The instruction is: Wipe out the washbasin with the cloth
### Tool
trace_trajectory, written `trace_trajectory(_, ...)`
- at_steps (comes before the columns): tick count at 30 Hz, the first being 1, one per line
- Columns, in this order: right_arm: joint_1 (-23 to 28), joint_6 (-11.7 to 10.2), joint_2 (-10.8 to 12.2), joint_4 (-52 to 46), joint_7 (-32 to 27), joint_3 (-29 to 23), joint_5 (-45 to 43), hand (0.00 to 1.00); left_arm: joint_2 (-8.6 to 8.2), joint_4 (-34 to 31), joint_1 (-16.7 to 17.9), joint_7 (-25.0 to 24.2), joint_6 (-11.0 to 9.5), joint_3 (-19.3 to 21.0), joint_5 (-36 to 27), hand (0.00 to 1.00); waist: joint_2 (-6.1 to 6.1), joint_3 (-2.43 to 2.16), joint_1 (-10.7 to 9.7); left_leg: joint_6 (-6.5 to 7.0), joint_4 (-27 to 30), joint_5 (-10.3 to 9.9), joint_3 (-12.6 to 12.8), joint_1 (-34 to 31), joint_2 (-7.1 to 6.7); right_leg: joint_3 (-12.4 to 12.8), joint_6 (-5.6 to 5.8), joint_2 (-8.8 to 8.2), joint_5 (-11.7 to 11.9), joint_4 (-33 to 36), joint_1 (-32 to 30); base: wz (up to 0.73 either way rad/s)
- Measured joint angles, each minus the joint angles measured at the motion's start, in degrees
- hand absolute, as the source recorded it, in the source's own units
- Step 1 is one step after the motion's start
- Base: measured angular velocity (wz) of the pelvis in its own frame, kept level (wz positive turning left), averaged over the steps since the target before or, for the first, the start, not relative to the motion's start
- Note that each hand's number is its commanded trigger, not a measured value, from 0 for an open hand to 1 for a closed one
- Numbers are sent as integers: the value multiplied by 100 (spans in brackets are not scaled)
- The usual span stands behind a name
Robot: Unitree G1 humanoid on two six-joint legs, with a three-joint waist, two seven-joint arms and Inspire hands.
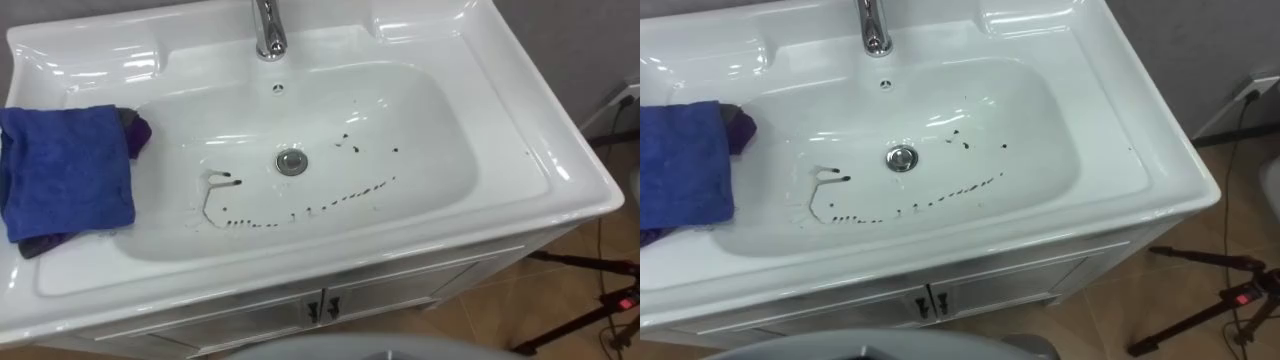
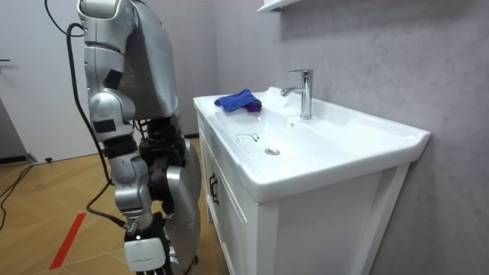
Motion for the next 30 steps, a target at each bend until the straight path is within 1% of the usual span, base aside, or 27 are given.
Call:
trace_trajectory(9,-26,88,2,7,123,2,25,0,1,3,2,-82,64,9,3,0,-1,2,1,0,-7,0,1,-2,5,1,0,1,0,-3,-6,0)
trace_trajectory(22,-13,103,5,18,122,-3,66,0,1,18,-46,-123,73,14,-6,0,21,-2,-4,0,-1,0,4,4,1,-16,-1,1,1,-16,11,0)
trace_trajectory(30,10,156,5,33,106,-3,26,0,-5,22,79,-94,129,89,-174,0,19,0,19,0,-7,0,-20,11,1,-28,-1,3,0,-31,39,0)
